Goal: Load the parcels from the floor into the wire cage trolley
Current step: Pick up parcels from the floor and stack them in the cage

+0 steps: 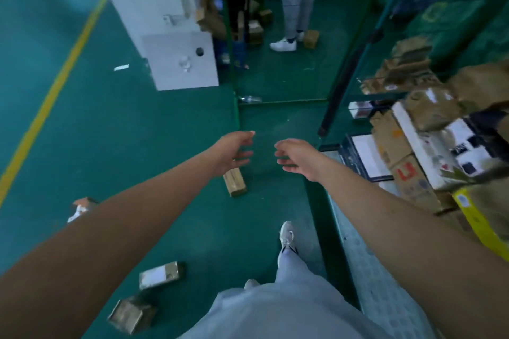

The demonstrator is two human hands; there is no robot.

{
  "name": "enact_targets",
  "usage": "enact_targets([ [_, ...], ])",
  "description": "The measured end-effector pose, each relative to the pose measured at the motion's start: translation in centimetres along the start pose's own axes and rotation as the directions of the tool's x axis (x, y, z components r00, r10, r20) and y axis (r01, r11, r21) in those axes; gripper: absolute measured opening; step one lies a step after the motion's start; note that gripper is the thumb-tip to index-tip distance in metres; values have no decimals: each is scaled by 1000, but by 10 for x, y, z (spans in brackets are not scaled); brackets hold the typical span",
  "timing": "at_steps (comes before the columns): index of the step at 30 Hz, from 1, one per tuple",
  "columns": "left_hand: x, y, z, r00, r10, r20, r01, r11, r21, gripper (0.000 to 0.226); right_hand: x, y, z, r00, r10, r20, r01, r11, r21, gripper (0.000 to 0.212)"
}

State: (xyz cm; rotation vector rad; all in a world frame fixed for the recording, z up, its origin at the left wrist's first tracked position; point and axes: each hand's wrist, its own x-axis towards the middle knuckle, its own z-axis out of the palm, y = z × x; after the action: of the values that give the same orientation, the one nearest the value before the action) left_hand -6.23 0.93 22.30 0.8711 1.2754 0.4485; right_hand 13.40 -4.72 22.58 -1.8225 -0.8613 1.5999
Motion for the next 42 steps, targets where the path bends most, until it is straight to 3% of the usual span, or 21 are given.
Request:
enact_targets([
  [3, 6, -7, -40, 997, -45, -59, 40, 996, -74, 43, 20, -18, 31, 998, 29, 61, -25, 997, -69, 11],
  [7, 21, -10, -76, 987, -88, -135, 70, 989, -127, 25, 61, -36, 59, 990, 59, 129, -43, 992, -117, 7],
  [13, 73, 4, -119, 965, -178, -195, 145, 974, -172, 30, 145, -59, 79, 966, 135, 223, -99, 981, -165, 8],
  [19, 162, 35, -159, 929, -271, -254, 227, 955, -189, 43, 265, -100, 90, 938, 230, 261, -157, 950, -270, 13],
  [25, 276, 31, -199, 893, -329, -307, 301, 944, -137, 36, 392, -93, 118, 914, 293, 280, -174, 908, -380, 12],
  [30, 384, -26, -234, 871, -389, -299, 360, 921, -149, 39, 499, -30, 155, 888, 369, 275, -232, 875, -424, 8],
  [35, 495, -138, -254, 838, -487, -246, 467, 873, -140, 28, 602, 87, 186, 857, 472, 206, -351, 828, -438, 11],
  [38, 563, -214, -255, 817, -537, -211, 517, 844, -142, 34, 659, 171, 195, 836, 526, 157, -414, 792, -448, 5],
  [42, 627, -305, -245, 785, -593, -177, 577, 805, -137, 41, 716, 256, 198, 817, 568, 101, -477, 764, -434, 24],
])
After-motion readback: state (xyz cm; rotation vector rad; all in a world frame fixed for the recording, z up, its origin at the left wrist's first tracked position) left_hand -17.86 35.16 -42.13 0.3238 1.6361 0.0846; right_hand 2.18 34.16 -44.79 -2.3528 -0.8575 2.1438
